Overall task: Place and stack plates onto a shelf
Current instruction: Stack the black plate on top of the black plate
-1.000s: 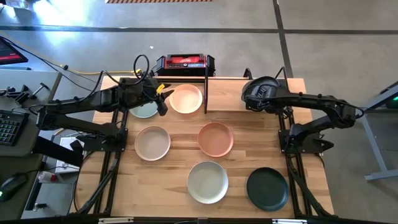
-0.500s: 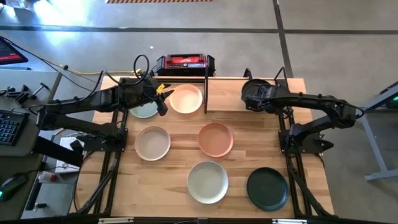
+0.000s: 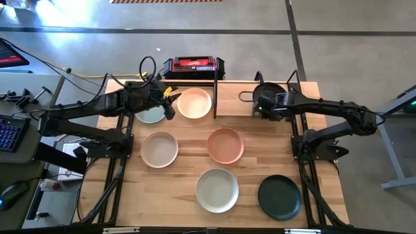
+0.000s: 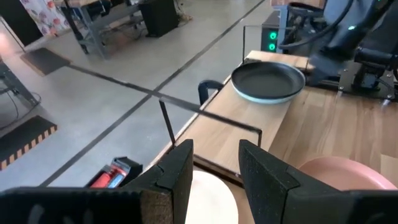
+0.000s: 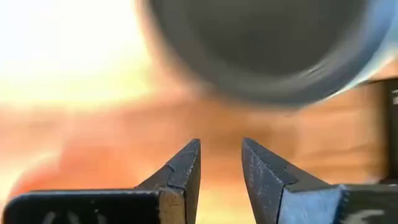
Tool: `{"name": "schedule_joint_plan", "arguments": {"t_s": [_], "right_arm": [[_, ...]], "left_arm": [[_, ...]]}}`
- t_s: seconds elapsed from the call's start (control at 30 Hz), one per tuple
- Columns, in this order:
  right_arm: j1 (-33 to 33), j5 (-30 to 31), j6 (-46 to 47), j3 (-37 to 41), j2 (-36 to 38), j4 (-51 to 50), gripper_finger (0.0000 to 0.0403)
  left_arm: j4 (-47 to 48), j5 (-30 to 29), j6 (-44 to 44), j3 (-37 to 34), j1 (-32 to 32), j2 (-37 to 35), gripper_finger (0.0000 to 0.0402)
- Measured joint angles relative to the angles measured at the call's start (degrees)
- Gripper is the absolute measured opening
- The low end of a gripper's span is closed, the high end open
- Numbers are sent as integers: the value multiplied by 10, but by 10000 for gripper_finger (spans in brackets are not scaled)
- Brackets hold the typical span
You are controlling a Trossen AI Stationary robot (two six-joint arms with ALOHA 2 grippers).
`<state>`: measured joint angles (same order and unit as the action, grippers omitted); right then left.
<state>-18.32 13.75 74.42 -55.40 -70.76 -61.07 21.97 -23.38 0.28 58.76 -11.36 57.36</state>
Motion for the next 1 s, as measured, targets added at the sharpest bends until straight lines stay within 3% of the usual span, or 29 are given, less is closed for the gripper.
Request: {"name": "schedule_joint_plan", "arguments": {"t_s": [0.13, 0.27, 0.77, 1.0], "right_arm": [[22, -159, -90, 0, 0, 30, 94], [65, -225, -129, 0, 0, 33, 94], [303, -238, -184, 0, -9, 54, 94], [410, -228, -179, 0, -33, 64, 94]], "left_arm": [[38, 13, -1, 0, -5, -3, 120], [85, 28, -17, 0, -6, -11, 120], [131, 218, -133, 0, -5, -28, 120], [178, 238, -137, 0, 7, -26, 120]]}}
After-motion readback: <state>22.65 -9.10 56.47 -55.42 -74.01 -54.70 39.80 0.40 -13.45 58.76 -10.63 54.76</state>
